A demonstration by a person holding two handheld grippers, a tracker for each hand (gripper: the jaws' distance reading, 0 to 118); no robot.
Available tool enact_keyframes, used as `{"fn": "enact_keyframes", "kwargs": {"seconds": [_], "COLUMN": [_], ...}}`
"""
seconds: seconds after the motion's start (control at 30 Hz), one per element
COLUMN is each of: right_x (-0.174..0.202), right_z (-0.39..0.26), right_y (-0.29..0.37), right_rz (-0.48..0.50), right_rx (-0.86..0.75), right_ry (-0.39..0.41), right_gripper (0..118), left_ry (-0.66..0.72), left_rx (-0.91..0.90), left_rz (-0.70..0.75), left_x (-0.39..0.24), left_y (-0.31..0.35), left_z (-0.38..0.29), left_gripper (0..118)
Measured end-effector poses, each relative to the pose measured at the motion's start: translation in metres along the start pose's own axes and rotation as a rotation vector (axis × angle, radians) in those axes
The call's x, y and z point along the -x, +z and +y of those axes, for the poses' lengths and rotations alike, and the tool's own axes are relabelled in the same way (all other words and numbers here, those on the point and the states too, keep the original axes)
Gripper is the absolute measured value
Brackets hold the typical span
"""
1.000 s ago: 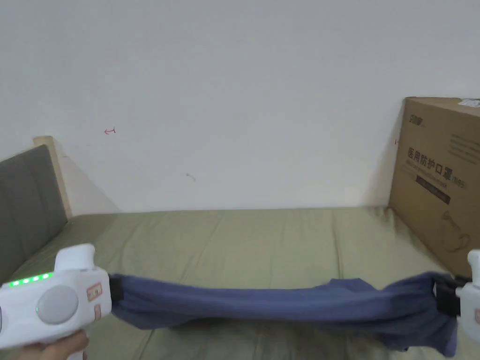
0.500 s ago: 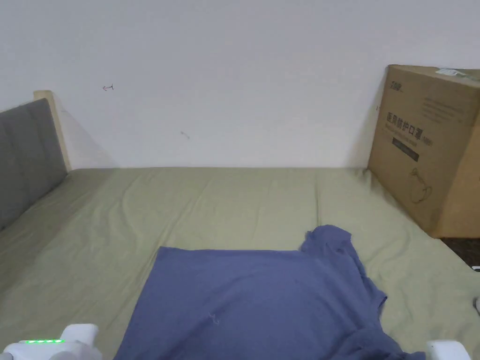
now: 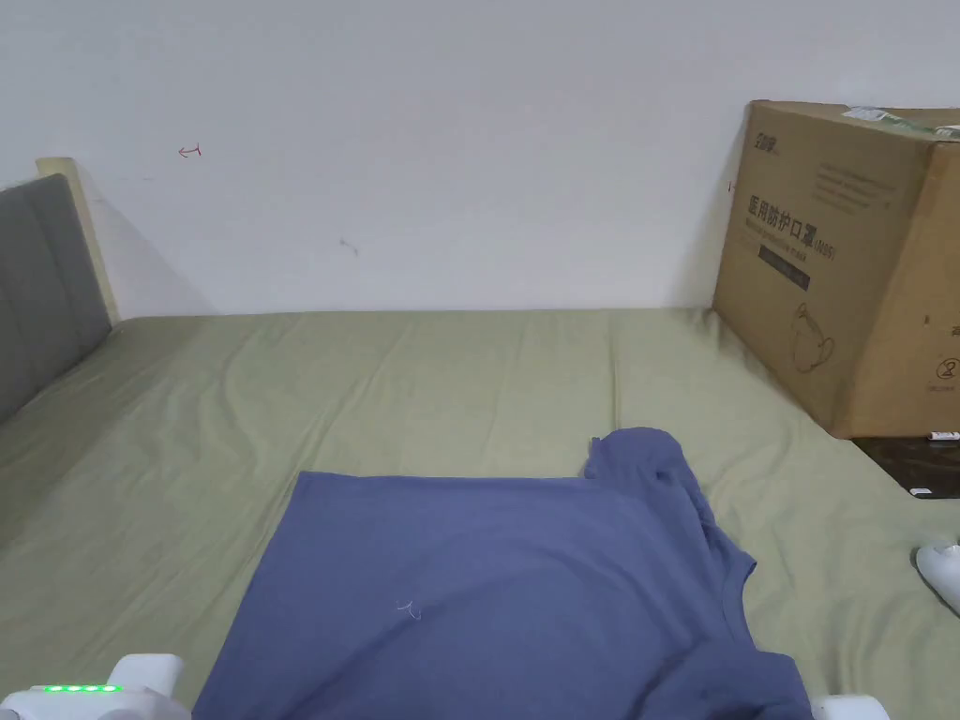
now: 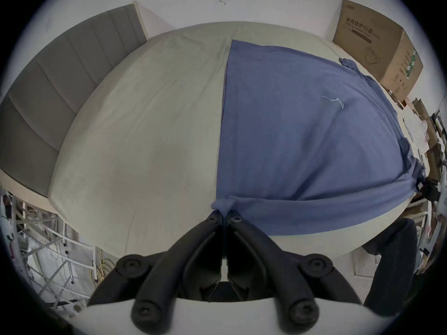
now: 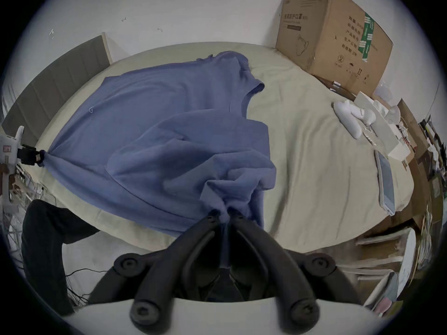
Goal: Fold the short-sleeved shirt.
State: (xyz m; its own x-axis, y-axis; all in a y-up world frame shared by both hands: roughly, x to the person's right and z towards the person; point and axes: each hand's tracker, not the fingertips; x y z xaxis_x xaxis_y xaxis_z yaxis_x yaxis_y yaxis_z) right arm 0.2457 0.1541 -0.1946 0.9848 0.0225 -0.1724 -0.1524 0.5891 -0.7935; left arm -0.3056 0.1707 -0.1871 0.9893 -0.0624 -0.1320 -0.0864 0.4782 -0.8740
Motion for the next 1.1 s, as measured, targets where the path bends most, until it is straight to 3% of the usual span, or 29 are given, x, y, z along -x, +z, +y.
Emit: {"fn": "enact_keyframes", "kwargs": {"seconds": [0.07, 0.1, 0.17, 0.2, 0.3, 0.37, 0.47, 0.53, 0.57, 0.6, 0.67, 0.7, 0.77, 1.0, 1.03, 1.07, 1.1], "right_x": [-0.003, -0.003, -0.002, -0.001, 0.0, 0.003, 0.009, 0.012, 0.013, 0.016, 0.02, 0.022, 0.022, 0.024, 0.023, 0.022, 0.023], "right_z": [0.0, -0.001, -0.001, 0.001, 0.017, 0.035, 0.058, 0.066, 0.07, 0.072, 0.075, 0.076, 0.075, 0.056, 0.053, 0.049, 0.046], "right_y": [-0.002, -0.001, 0.01, 0.018, 0.052, 0.07, 0.098, 0.116, 0.12, 0.127, 0.135, 0.136, 0.138, 0.12, 0.117, 0.114, 0.112], "right_rz": [0.002, 0.006, -0.038, -0.05, -0.069, -0.095, -0.085, -0.062, -0.054, -0.072, -0.066, -0.099, -0.089, -0.068, -0.059, -0.057, -0.055], "right_rx": [0.004, -0.006, -0.068, -0.101, -0.274, -0.366, -0.539, -0.636, -0.667, -0.705, -0.745, -0.761, -0.76, -0.674, -0.657, -0.644, -0.633], "right_ry": [-0.025, -0.046, -0.047, -0.037, -0.056, -0.067, -0.139, -0.19, -0.209, -0.235, -0.247, -0.262, -0.251, -0.215, -0.218, -0.222, -0.227], "right_gripper": [11, 36, 103, 114, 114, 114, 114, 108, 101, 81, 18, 2, 1, 0, 0, 0, 0], "left_ry": [0.013, 0.025, 0.064, 0.085, 0.174, 0.197, 0.219, 0.201, 0.193, 0.19, 0.204, 0.217, 0.231, 0.271, 0.285, 0.292, 0.29], "left_rx": [-0.017, -0.026, -0.05, -0.089, -0.295, -0.393, -0.584, -0.675, -0.697, -0.71, -0.719, -0.718, -0.683, -0.471, -0.418, -0.367, -0.327], "left_rz": [-0.005, -0.008, 0.016, -0.003, -0.089, -0.068, -0.072, -0.077, -0.064, -0.05, -0.048, -0.057, -0.102, -0.105, -0.122, -0.108, -0.085], "left_x": [0.001, 0.002, 0.005, 0.007, 0.017, 0.018, 0.015, 0.011, 0.007, 0.005, 0.005, 0.006, 0.011, 0.022, 0.025, 0.026, 0.026], "left_y": [0.002, 0.005, 0.016, 0.026, 0.07, 0.091, 0.124, 0.14, 0.149, 0.153, 0.157, 0.156, 0.149, 0.103, 0.092, 0.084, 0.075], "left_z": [-0.003, -0.005, -0.006, -0.005, 0.002, 0.01, 0.019, 0.022, 0.023, 0.021, 0.021, 0.018, 0.012, -0.02, -0.024, -0.029, -0.032], "left_gripper": [8, 29, 86, 115, 115, 115, 113, 98, 83, 56, 14, 3, 0, 1, 11, 41, 103]}}
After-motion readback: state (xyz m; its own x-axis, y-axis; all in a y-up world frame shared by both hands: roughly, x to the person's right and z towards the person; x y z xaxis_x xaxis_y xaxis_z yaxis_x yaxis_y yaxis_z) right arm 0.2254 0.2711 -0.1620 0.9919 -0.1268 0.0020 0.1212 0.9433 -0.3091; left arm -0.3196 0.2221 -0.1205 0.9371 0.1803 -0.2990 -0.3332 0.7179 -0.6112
